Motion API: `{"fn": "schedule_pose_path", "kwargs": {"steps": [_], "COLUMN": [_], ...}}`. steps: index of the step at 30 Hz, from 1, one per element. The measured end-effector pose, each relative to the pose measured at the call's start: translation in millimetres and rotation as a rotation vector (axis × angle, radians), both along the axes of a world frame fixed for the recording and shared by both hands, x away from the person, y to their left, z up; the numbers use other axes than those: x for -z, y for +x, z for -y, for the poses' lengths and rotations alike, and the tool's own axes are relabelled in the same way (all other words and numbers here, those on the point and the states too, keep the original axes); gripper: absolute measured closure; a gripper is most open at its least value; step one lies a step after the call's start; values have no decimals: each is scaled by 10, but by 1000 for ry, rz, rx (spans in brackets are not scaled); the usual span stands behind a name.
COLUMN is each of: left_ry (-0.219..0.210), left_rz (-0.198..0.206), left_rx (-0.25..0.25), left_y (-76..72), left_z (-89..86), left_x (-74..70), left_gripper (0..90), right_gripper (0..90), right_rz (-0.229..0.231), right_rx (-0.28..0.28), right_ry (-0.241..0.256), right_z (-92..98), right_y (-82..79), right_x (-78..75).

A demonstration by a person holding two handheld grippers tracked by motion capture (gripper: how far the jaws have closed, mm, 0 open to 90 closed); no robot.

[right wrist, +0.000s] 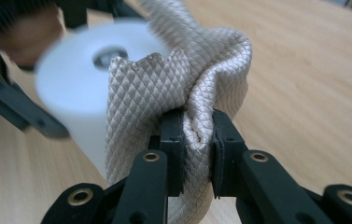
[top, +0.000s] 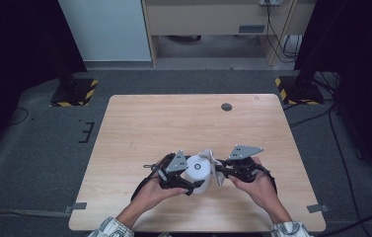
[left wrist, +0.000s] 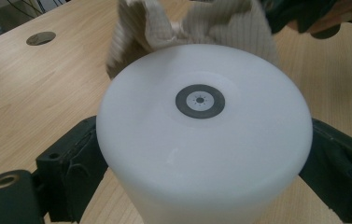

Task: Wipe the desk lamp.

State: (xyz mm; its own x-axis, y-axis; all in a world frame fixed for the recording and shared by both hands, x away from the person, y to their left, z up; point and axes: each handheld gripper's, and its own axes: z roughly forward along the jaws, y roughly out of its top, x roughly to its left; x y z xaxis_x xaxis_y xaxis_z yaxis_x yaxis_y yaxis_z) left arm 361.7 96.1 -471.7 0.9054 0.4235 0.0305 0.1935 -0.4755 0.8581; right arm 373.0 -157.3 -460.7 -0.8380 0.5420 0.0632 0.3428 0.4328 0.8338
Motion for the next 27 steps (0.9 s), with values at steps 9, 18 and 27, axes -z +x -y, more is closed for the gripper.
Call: {"fn": "schedule_pose_path", "kwargs": {"steps": [9, 18, 27], "left_ry": [-1, 2, 11], "left_rz": [-1, 0, 1], "left_rx": [-1, -1, 4], "left_y": [1, 1, -1], "left_z": [6, 7, 7], "left_x": [5, 5, 3], "left_gripper": [78, 78, 77], "right_gripper": [780, 781, 779], "right_rz": [-57, -96, -81], "right_rx": [2, 6, -9], "right_ry": [-71, -110, -121], "right_z": [-89, -149, -87], "right_y": [110, 180, -22], "right_x": [219, 367, 285]}}
